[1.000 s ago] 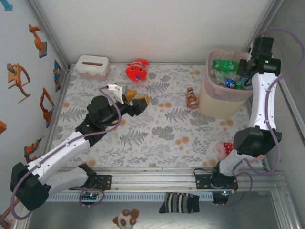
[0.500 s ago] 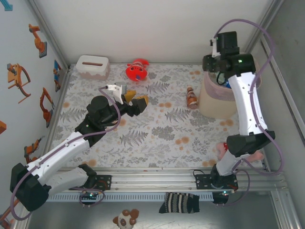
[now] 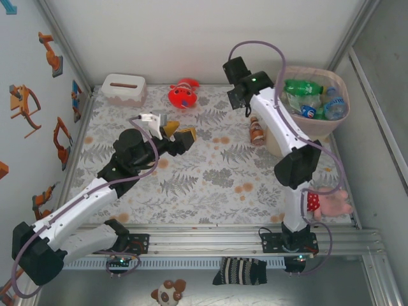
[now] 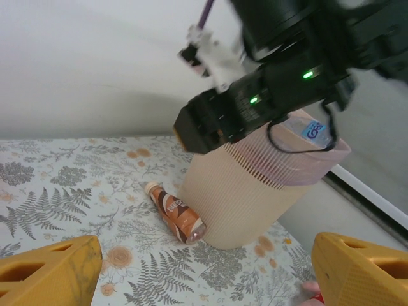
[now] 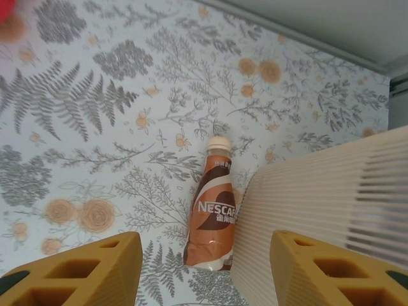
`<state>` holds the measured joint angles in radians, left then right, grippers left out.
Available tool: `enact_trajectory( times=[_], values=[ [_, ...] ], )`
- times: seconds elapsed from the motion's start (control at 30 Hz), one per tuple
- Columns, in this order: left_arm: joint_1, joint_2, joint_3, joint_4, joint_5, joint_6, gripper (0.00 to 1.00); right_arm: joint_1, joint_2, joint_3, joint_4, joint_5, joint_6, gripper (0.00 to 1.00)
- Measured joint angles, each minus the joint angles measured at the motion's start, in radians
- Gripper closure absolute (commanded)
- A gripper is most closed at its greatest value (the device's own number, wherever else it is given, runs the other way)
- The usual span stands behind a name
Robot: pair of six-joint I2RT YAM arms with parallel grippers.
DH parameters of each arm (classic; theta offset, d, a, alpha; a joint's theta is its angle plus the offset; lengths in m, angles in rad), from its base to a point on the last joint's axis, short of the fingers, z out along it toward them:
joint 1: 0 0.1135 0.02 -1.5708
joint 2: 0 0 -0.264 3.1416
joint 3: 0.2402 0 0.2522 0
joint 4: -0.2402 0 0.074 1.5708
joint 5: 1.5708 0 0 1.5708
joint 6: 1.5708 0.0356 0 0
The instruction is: Put the plastic bottles in the bin
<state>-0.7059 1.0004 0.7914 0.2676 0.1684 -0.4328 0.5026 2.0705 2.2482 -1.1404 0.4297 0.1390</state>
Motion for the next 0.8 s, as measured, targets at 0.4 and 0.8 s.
enact_trajectory(
  times=[0.4, 0.8],
  values=[
    [0.001, -0.042, -0.005, -0.022, -0.023, 0.0, 0.15, -0.005, 0.271, 0.043, 0.076, 0.157, -0.013, 0.35],
    [0.006, -0.08, -0.03, -0.044, -0.043, 0.0, 0.15, -0.07, 0.435, 0.089, 0.106, 0.186, -0.038, 0.37]
  ],
)
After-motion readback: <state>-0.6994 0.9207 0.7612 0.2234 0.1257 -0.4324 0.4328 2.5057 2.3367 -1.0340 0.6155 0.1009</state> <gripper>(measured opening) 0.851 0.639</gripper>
